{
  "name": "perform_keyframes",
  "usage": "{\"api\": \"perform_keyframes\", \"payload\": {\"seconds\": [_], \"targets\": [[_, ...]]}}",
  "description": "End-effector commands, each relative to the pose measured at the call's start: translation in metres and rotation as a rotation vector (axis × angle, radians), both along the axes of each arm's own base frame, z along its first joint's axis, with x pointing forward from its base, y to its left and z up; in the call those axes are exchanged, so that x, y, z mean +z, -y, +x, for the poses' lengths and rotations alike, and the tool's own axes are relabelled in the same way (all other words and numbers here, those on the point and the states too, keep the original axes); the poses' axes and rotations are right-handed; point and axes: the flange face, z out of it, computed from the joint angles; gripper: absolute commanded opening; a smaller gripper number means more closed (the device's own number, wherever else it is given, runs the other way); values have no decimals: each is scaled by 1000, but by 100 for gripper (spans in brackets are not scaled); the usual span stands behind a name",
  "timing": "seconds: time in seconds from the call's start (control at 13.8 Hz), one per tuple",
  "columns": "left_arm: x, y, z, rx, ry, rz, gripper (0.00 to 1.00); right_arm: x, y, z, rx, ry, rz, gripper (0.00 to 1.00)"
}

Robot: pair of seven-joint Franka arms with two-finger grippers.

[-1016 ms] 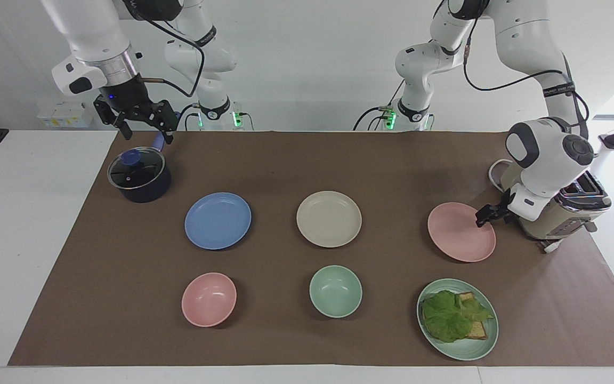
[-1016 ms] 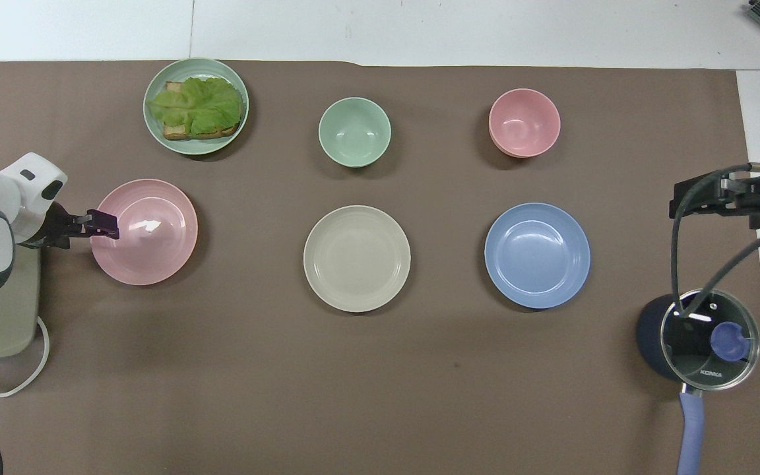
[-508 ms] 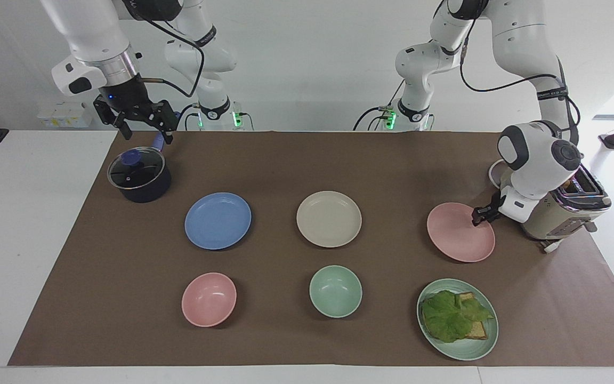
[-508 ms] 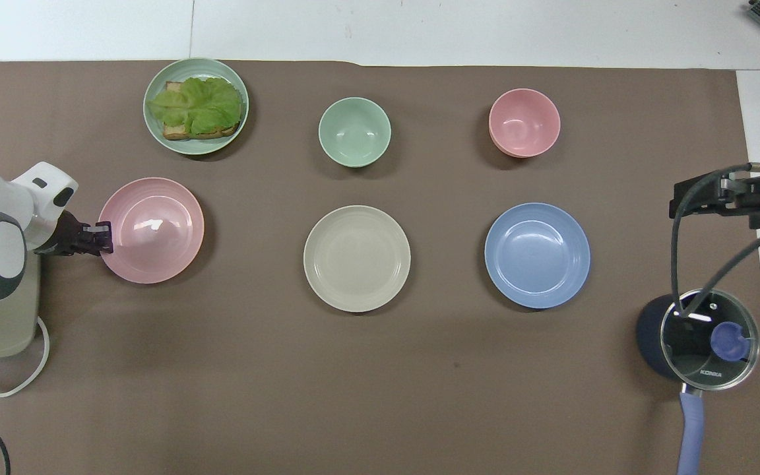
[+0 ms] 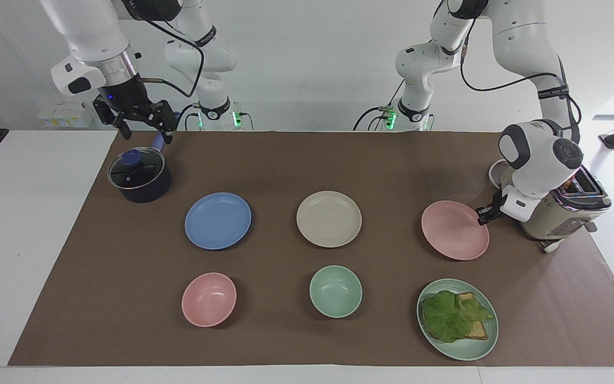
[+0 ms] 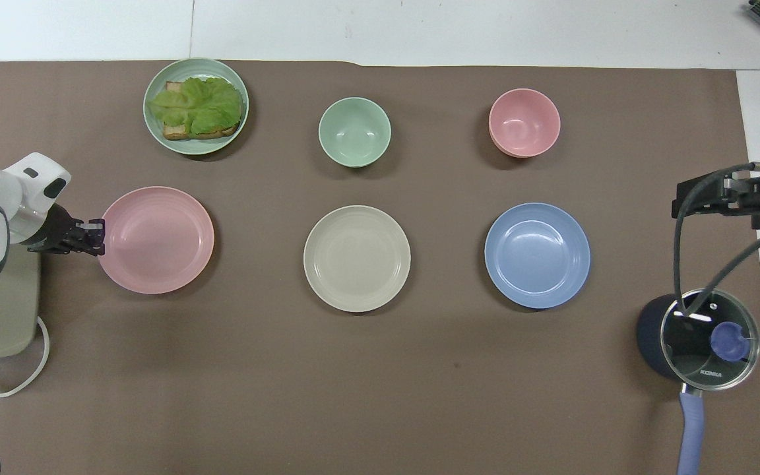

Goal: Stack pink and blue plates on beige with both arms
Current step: 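Carry the pink plate with the left gripper over the beige plate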

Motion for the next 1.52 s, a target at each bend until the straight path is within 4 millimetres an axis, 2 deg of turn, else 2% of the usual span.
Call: {"api": "perform_keyframes", "payload": {"seconds": [0.0,0.15,0.22,0.58,0.73,0.94,1.09,1.31,1.38,1.45], "targets": [[52,19,1,-1,-28,-9,0,-1,4,-3,-10,10,20,100],[75,52,2,49,-6,-22,0,-1,4,-3,-10,10,20,100],[78,74,-1,48,-22,-17,0,-1,4,-3,-10,10,20,100],[81,205,-19,49,6,-47,0,-1,5,-3,-11,10,18,100],[66,250,-33,43,14,-40,0,-1,7,-3,-15,10,18,100],[37,294,-51,11,56,-66,0,-1,7,-3,-15,10,18,100],[16,315,-59,-19,56,-70,0,-2,7,-3,-14,7,18,100],[3,320,-67,-41,75,-73,0,-4,7,-5,-14,4,17,100],[4,325,-69,-53,77,-75,18,-4,7,-5,-14,4,17,100],[5,326,-68,-56,83,-78,84,-4,7,-5,-14,2,17,100]]}}
